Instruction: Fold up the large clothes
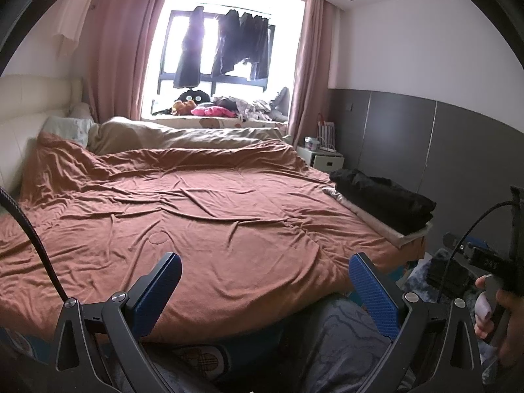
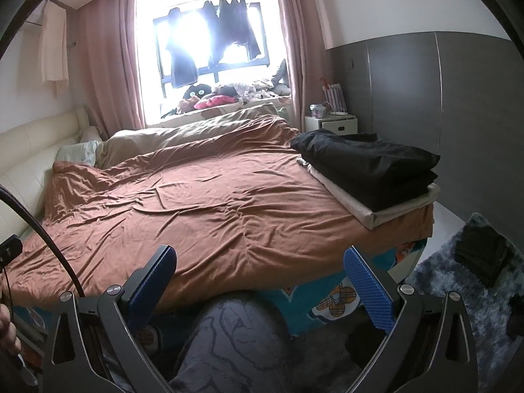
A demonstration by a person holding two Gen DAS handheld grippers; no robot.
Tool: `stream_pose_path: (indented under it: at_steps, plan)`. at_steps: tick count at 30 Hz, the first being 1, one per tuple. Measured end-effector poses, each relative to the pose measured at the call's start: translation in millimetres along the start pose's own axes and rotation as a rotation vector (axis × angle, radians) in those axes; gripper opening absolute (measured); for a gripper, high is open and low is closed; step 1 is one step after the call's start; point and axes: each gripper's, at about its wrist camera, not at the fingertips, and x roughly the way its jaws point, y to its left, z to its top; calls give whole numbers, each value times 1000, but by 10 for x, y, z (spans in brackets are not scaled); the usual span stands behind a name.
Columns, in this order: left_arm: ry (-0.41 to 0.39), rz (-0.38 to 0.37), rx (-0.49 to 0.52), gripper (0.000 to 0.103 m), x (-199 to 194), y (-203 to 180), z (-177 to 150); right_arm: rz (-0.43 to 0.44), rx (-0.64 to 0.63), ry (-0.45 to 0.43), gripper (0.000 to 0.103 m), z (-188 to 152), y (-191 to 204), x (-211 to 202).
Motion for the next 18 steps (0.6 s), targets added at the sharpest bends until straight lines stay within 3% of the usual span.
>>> stream_pose_path:
  at_steps: [18]
  plan:
    - [1,0,9,102,-11,-4,10,-14,6,-10,102,12,-62,5]
